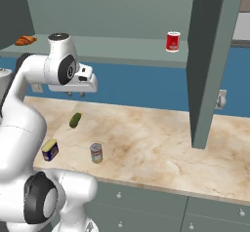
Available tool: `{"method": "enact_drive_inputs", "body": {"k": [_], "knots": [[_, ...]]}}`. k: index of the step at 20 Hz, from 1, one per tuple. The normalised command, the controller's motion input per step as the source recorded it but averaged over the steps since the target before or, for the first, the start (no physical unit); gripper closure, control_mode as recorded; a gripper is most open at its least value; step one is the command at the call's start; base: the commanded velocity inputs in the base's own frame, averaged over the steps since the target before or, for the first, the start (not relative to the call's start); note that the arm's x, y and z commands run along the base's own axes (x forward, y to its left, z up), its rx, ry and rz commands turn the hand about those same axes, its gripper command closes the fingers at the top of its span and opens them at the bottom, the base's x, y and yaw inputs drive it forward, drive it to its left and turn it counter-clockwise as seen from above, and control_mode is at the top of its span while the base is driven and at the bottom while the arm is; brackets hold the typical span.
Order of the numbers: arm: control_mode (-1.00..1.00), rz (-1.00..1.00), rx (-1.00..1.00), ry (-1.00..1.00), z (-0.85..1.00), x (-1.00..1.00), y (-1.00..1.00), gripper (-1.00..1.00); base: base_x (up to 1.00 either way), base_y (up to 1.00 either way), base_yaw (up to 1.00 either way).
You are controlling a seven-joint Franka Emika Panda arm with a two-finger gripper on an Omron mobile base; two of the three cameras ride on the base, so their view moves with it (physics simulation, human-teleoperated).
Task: Pick the cans from the counter and place them in their designated side in the cabinet.
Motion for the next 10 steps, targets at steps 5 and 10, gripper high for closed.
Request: {"method": "enact_drive_inputs", "body": {"k": [5,10], "knots": [[-1.0,0.0,0.0,-0.01,0.0,-0.2,0.15,-1.0,0.0,0.0,0.0],[-1.0,-0.01,0.01,0.0,-0.04,-0.27,0.35,-1.0,0.0,0.0,0.0]]}}
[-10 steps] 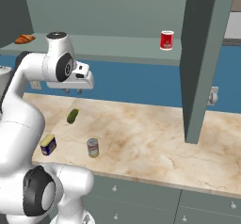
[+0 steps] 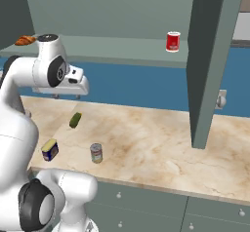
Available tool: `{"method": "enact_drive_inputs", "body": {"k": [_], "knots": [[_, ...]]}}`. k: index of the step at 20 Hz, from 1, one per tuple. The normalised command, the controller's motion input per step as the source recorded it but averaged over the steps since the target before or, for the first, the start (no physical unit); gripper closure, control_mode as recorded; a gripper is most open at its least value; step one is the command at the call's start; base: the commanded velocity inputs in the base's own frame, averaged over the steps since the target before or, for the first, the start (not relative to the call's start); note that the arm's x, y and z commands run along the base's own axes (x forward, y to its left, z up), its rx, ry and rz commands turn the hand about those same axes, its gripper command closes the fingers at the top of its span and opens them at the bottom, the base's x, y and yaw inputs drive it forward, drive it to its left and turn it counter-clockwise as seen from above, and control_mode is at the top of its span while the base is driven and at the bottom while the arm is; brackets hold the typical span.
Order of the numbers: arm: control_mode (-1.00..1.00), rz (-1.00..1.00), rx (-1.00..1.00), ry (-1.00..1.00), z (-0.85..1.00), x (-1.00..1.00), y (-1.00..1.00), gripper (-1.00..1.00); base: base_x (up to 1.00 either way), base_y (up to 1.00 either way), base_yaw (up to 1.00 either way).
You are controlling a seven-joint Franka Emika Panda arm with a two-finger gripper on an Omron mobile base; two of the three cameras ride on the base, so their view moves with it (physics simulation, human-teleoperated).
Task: Pick the cans from the counter and place them in their designated side in the cabinet.
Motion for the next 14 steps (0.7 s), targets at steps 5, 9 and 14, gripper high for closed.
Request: {"method": "enact_drive_inputs", "body": {"k": [5,9,14], "knots": [[-1.0,-0.03,0.0,0.0,-0.1,-0.21,0.4,-1.0,0.0,0.0,0.0],[-1.0,-0.04,0.06,0.0,-0.16,-0.18,0.36,-1.0,0.0,0.0,0.0],[-1.0,-0.03,0.06,0.0,-0.16,-0.17,0.34,-1.0,0.0,0.0,0.0]]}}
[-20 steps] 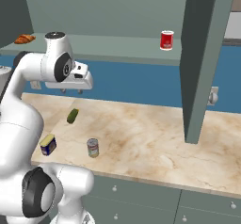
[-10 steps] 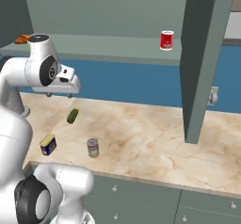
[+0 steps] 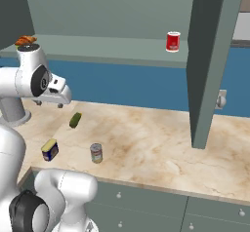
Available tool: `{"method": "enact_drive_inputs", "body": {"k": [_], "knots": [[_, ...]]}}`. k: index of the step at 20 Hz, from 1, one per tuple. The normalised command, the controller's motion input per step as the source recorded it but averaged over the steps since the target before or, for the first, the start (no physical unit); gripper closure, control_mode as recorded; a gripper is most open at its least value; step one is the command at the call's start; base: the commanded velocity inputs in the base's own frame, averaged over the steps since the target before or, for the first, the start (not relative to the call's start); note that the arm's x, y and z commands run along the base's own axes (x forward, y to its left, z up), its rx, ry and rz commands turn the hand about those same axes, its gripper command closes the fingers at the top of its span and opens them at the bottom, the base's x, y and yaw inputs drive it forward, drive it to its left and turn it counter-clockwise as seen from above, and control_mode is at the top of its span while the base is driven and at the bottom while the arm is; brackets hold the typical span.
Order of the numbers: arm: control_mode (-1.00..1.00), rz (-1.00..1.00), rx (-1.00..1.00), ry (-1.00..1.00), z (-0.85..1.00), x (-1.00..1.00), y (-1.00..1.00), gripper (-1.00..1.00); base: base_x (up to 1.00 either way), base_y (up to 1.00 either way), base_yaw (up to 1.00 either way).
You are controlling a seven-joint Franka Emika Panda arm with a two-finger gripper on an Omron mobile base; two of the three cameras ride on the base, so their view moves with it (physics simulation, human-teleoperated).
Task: Pick the cans from the counter and place them in their designated side in the cabinet.
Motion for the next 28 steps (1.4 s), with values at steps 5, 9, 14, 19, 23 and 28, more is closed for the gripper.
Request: {"method": "enact_drive_inputs", "body": {"k": [5,9,14,19,23,28], "knots": [[-1.0,-0.02,0.01,0.0,-0.2,-0.13,0.36,-1.0,0.0,0.0,0.0],[-1.0,-0.02,0.0,0.0,-0.26,-0.1,0.32,-1.0,0.0,0.0,0.0],[-1.0,-0.03,0.04,0.0,-0.23,-0.06,0.27,-1.0,0.0,0.0,0.0],[-1.0,-0.07,0.03,0.0,-0.27,-0.12,0.13,-1.0,0.0,0.0,0.0],[-1.0,-0.09,0.01,0.01,-0.31,-0.15,0.05,-1.0,0.0,0.0,0.0],[-1.0,-0.08,0.02,0.0,-0.32,-0.02,0.0,-1.0,0.0,0.0,0.0]]}}
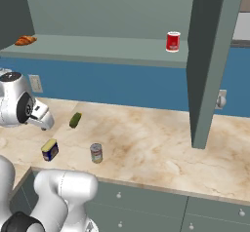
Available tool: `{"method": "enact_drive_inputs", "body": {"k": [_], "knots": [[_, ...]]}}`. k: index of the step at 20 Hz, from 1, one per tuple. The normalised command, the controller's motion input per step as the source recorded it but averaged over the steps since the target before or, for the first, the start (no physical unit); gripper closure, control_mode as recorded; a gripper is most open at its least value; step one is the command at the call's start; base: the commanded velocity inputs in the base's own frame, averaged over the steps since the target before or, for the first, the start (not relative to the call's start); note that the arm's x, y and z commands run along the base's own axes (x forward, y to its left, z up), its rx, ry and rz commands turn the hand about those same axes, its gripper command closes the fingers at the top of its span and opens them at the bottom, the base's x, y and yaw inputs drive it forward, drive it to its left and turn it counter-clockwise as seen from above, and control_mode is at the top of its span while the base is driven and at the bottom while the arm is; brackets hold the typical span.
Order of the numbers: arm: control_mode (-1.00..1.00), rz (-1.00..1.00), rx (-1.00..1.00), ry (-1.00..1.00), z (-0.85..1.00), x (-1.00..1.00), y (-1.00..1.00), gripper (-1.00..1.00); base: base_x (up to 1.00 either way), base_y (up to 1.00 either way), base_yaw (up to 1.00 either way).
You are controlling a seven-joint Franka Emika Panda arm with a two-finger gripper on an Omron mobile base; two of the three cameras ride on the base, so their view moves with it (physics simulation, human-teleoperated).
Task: Pick the cans from the counter and place them in their designated side in the cabinet.
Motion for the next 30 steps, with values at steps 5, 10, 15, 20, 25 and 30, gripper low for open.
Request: {"method": "enact_drive_inputs", "body": {"k": [5,10,15,20,25,30], "knots": [[-1.0,-0.05,0.02,0.0,-0.31,0.0,0.05,-1.0,0.0,0.0,0.0],[-1.0,-0.02,0.01,0.01,-0.28,0.01,0.04,-1.0,0.0,0.0,0.0],[-1.0,0.0,0.0,0.0,-0.2,0.06,0.0,-1.0,0.0,0.0,0.0],[-1.0,0.0,0.0,0.0,-0.17,0.13,0.0,-1.0,0.0,0.0,0.0],[-1.0,0.0,0.0,0.01,-0.22,0.1,0.0,-1.0,0.0,0.0,0.0],[-1.0,0.0,0.0,0.02,-0.21,0.05,0.0,-1.0,0.0,0.0,0.0]]}}
